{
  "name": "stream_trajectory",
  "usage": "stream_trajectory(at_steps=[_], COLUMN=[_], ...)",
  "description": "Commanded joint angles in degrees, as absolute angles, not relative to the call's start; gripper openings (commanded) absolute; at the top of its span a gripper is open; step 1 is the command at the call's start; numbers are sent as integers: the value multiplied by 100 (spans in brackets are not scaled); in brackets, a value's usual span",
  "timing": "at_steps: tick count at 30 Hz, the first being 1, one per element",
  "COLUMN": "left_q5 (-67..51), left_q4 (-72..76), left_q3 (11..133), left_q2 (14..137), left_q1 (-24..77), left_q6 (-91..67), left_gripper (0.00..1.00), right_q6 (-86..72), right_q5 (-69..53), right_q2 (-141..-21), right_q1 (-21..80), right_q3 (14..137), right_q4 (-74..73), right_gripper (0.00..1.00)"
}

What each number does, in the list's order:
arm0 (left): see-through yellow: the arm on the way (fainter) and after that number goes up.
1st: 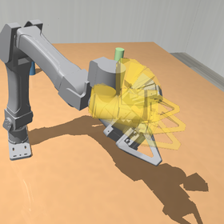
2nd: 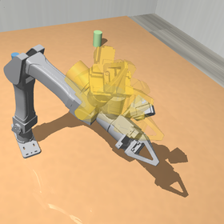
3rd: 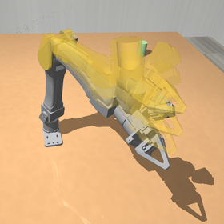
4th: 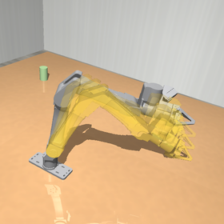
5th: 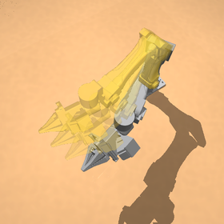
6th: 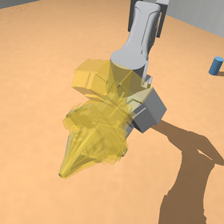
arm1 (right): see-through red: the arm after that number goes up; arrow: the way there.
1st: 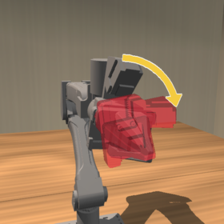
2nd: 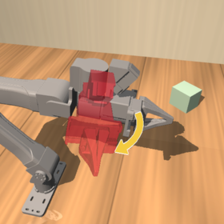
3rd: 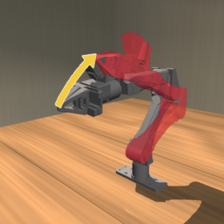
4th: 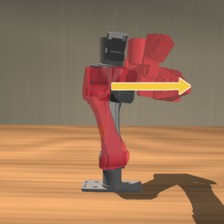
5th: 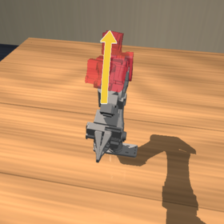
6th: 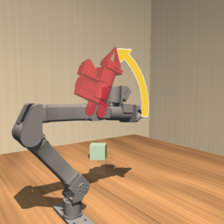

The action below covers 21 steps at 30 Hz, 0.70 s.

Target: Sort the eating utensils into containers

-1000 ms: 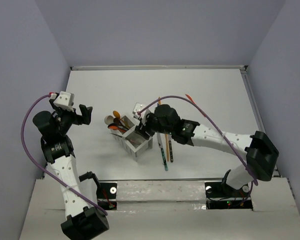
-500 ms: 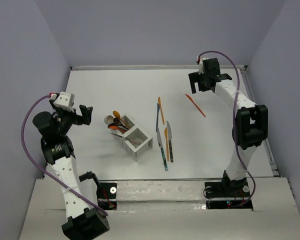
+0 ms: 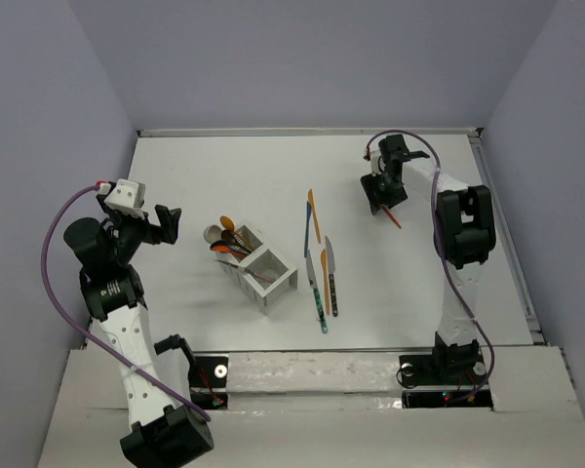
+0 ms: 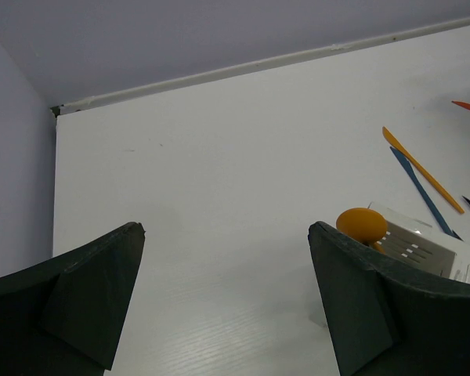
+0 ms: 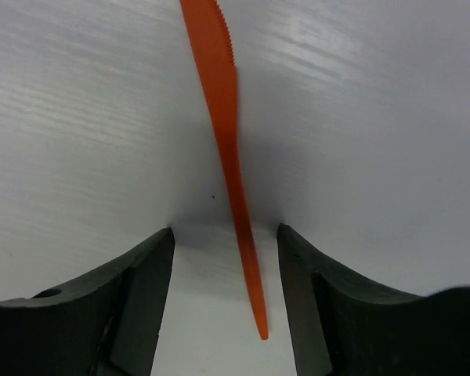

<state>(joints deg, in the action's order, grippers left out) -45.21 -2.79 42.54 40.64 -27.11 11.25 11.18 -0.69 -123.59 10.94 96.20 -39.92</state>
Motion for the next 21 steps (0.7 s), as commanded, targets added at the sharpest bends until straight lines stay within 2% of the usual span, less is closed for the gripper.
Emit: stream_trajectory(at_steps=[1, 5, 6, 8, 12, 15, 16, 19, 21], left_q5=[-4649, -4658, -4658, -4658, -4676, -4685, -4685, -4676, -4667], left_q4=[-62, -62, -62, -70, -62, -62, -62, -53, -61], left_q3=[4210, 4219, 4219, 4219, 4219, 4219, 4210, 4210, 4219], left_q2=[4034, 4025, 4025, 4025, 4052, 4061, 4061, 4078, 4078], left_q1=[-2742, -2733, -2742, -2733, -2742, -2742, -2733, -2742, -2742], left_q6=[1072, 1081, 1081, 1072, 1064, 1072, 1072, 1072, 1072], left_gripper=[98, 98, 98, 98, 98, 98, 98, 98, 98], right_q6=[1274, 1309, 1310, 1318, 1187, 1169, 1195, 1983, 2083], right_q5=[369, 360, 326, 351, 448, 500, 710, 1905, 1654], right_q2=[-12752, -12806, -12797, -12684, -12262, -11323, -10668, -9323, -8748], right_q1=[1063, 1063, 1063, 1063, 1063, 1370, 1545, 2713, 3502], right_q3=[9870, 9703, 9642, 9572, 9449, 9168, 9028, 8264, 7842], right_q4=[-4245, -4228, -4210, -4114, -3929, -3403, -3166, -1814, -829], right_gripper=[49, 29, 15, 0, 0, 0, 0, 0, 0])
